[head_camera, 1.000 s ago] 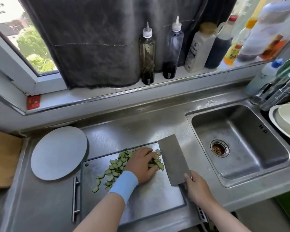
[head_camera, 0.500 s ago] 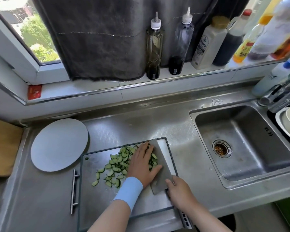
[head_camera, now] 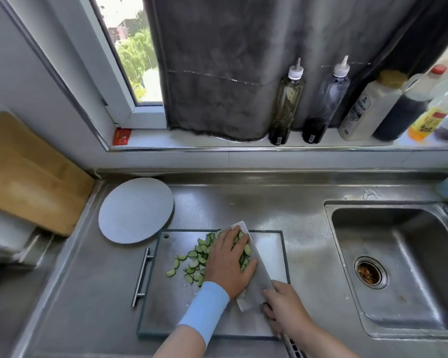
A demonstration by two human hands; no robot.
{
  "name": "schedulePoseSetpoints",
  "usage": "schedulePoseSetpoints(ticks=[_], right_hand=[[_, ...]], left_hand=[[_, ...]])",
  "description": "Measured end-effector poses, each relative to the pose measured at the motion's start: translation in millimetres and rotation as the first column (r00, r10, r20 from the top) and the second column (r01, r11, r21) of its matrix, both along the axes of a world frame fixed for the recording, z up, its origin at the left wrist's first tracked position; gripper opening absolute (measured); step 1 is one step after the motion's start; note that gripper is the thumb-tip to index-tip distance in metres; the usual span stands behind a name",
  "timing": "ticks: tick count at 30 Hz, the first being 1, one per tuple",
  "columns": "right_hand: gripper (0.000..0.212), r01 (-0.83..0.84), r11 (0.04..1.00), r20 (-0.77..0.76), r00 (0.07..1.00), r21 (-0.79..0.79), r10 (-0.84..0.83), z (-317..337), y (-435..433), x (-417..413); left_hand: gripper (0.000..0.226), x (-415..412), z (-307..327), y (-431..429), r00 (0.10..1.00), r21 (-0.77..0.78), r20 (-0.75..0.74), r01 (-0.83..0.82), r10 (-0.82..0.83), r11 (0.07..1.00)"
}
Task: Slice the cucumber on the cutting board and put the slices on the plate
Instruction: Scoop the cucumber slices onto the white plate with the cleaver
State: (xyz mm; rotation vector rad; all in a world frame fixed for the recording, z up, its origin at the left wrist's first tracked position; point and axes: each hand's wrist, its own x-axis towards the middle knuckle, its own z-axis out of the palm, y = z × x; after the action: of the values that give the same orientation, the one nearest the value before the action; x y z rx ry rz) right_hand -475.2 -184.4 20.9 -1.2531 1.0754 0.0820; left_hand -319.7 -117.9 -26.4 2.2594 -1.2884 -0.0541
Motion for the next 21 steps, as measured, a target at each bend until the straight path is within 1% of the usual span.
schedulePoseSetpoints(ticks=[4,10,15,18,21], right_hand=[[0.018,-0.083,0.996,0.003,0.997,-0.028,0.083,13,9,32],[0.021,-0.124,0.991,0.002,0.992,-0.056,0.124,23,38,108],[0.021,-0.179,0.970,-0.039,0.984,-0.164,0.175,23,64,187],[0.024,-0.159,0.977,-0.034,0.987,-0.140,0.156,22,79,233],[0.020,-0.118,0.986,-0.060,0.992,-0.117,0.112,17,90,271]], left_hand=[[0.053,31,15,17,0.999,-0.049,0.024,-0.036,0.038,0.998],[0.053,103,28,52,0.994,-0.074,0.055,-0.087,0.091,0.993],[0.052,179,27,79,0.992,-0.045,0.031,-0.121,0.123,0.992],[0.052,226,23,91,0.994,-0.011,0.009,-0.111,0.111,0.994],[0.053,263,13,98,0.995,0.027,-0.014,-0.098,0.098,0.995]])
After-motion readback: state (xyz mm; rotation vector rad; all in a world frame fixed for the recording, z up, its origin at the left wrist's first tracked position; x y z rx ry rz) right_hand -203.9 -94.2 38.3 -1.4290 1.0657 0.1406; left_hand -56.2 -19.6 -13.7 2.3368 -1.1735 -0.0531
